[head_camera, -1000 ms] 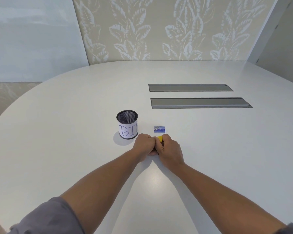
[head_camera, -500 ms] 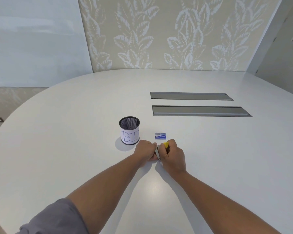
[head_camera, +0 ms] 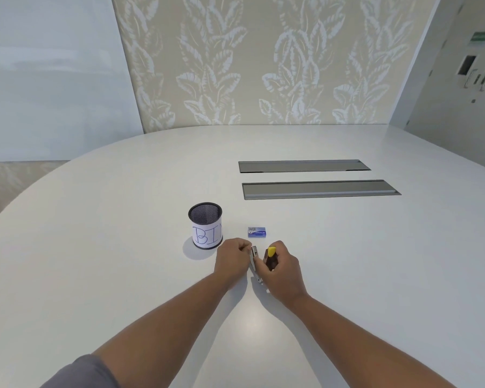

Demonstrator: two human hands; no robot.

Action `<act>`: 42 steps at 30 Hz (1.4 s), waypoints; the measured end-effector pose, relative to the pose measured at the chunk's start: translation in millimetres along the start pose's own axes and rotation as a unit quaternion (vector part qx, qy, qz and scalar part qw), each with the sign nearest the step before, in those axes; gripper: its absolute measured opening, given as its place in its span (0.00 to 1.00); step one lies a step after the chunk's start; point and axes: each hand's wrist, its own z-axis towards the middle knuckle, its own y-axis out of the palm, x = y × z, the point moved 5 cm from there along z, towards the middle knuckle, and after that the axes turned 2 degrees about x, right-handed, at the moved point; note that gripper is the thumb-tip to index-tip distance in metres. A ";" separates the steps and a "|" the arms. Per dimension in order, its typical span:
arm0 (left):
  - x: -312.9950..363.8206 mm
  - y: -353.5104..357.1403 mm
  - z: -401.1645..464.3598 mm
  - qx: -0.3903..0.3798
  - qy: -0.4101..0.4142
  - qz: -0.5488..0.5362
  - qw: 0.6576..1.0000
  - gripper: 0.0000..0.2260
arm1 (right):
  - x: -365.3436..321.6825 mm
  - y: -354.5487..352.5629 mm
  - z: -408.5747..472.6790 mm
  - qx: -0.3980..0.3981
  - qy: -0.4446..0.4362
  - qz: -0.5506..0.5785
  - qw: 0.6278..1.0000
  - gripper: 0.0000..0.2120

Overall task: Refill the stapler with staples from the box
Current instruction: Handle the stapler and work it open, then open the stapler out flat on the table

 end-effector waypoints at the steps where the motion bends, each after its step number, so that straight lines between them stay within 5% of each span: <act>1: 0.4 0.4 0.3 -0.009 0.012 0.014 1.000 0.11 | -0.1 0.3 -0.1 -0.001 -0.005 -0.001 1.000 0.17; 15: -6.6 -11.0 9.7 0.003 0.072 0.061 0.996 0.09 | -4.7 4.0 -4.5 -0.025 -0.060 0.014 0.998 0.13; 31: -9.0 -9.8 12.1 0.015 0.078 0.074 0.994 0.07 | -6.5 12.8 -21.9 -0.117 -0.241 -0.155 0.951 0.15; 42: -6.3 -11.1 12.7 0.014 0.072 0.069 0.995 0.06 | -6.0 -2.0 -17.5 -0.229 -0.159 -0.058 0.959 0.15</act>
